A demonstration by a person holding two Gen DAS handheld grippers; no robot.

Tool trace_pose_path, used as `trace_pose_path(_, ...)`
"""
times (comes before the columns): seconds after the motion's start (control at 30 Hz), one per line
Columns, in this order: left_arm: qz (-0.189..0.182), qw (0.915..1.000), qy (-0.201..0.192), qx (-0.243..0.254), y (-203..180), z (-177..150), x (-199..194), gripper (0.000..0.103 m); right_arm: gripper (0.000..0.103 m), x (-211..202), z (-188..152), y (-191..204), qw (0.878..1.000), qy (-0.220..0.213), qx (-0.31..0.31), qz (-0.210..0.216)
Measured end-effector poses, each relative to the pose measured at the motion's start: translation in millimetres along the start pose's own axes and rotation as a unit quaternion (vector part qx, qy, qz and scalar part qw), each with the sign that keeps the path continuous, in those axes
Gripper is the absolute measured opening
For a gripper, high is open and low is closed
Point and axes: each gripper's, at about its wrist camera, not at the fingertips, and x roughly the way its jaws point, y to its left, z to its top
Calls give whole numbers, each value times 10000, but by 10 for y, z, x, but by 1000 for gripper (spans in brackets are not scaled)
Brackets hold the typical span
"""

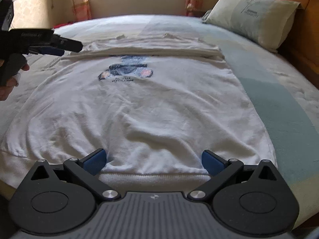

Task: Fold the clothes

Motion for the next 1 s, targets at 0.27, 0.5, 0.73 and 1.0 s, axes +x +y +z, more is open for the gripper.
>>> trace_pose_path(0.27,536,9985,109,72,30,-8,114,102,103,-38,163,-206,9969,-211,556,514)
trace_pose_path(0.5,623,9978,-80,-214,141,17,78,102,103,518,888,-425,9982,-469,328,172)
trace_pose_path(0.73,474,9951,511,-707,344,-132,367,102,103,1145,1188,-679,9986,-316,403,132)
trace_pose_path(1.0,925,9917,204,-865,359,-104,262,102,103,1173,1128,-612,9997,-204,90,51)
